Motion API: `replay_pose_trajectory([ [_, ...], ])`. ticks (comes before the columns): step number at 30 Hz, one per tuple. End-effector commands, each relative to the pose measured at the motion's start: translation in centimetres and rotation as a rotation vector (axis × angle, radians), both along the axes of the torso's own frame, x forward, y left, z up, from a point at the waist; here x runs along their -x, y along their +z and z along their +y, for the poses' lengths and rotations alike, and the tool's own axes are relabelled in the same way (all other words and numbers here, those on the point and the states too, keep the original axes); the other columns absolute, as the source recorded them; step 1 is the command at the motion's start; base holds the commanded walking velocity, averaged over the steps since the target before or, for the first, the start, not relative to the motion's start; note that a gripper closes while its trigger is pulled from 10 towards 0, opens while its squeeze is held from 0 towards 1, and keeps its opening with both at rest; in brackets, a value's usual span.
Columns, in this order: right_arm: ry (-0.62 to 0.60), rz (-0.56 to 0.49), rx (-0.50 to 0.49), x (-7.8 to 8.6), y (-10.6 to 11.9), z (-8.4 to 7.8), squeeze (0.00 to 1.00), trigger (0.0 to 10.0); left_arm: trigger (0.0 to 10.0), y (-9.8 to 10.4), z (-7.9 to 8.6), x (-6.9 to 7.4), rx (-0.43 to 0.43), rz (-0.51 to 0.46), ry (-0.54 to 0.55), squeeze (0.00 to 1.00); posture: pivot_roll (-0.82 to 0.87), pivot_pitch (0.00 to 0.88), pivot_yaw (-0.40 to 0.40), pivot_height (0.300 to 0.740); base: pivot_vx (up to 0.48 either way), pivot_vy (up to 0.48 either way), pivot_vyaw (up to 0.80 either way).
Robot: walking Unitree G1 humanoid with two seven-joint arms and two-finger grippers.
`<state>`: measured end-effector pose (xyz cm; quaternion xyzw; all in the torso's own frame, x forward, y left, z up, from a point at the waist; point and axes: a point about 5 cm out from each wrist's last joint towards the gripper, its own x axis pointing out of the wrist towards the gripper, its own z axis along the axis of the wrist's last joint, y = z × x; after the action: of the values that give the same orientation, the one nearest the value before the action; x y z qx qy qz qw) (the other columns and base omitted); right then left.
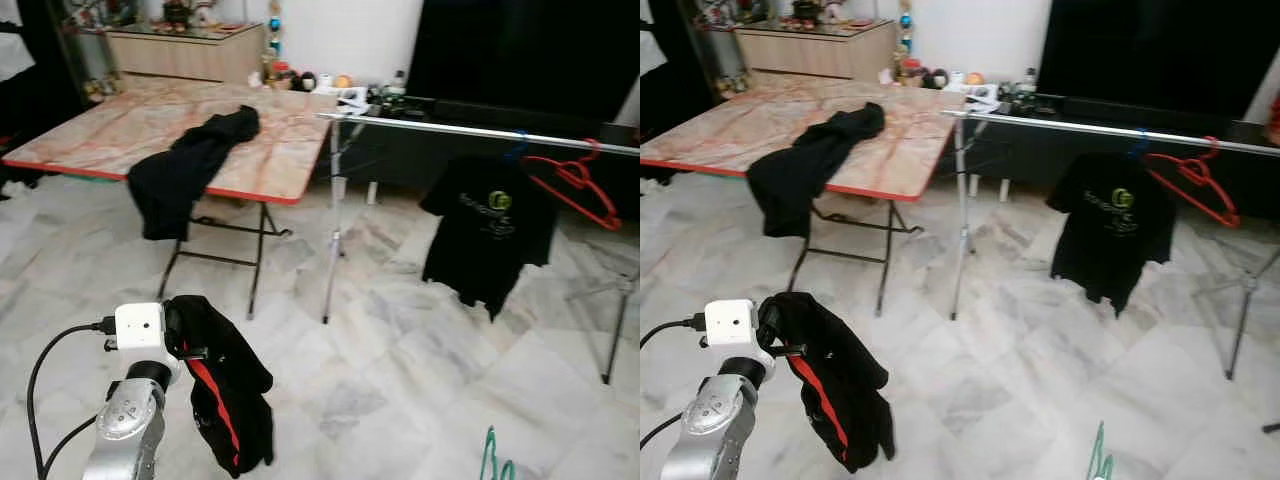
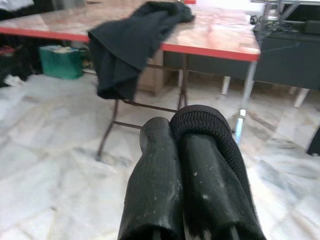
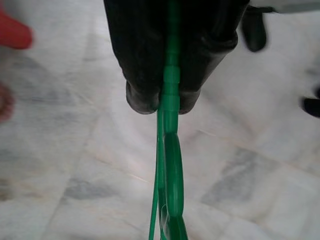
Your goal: Hang hanger
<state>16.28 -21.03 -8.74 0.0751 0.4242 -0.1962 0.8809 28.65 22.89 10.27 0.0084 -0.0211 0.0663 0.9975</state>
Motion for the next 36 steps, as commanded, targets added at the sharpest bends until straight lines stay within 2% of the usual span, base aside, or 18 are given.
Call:
replay_pose_trajectory([
  [1,-0.030,0.028,0.014,0.9,-0.2,-0.8,0.00,10.0,10.0,0.9,-0.8,-0.3,-0.017,-0.039,-0.029,0.00,0.23,0.000,-0.027,0.740,0.000,0.480,0.00],
  [12,0.007,0.038,0.031,1.8,-0.4,-1.5,0.00,10.0,10.0,0.4,-1.2,0.5,0.018,-0.029,-0.014,0.00,0.20,0.000,-0.046,0.740,0.000,0.480,0.00],
  [21,0.022,0.059,0.048,2.4,-0.5,-2.0,0.00,10.0,10.0,0.5,-1.7,0.2,0.032,-0.039,-0.012,0.00,0.21,0.000,-0.067,0.740,0.000,0.480,0.00],
  [36,0.040,0.080,0.036,3.0,-0.7,-2.2,0.00,10.0,10.0,0.5,-2.2,0.0,0.013,-0.032,-0.060,0.00,0.21,0.000,-0.035,0.740,0.000,0.480,0.00],
])
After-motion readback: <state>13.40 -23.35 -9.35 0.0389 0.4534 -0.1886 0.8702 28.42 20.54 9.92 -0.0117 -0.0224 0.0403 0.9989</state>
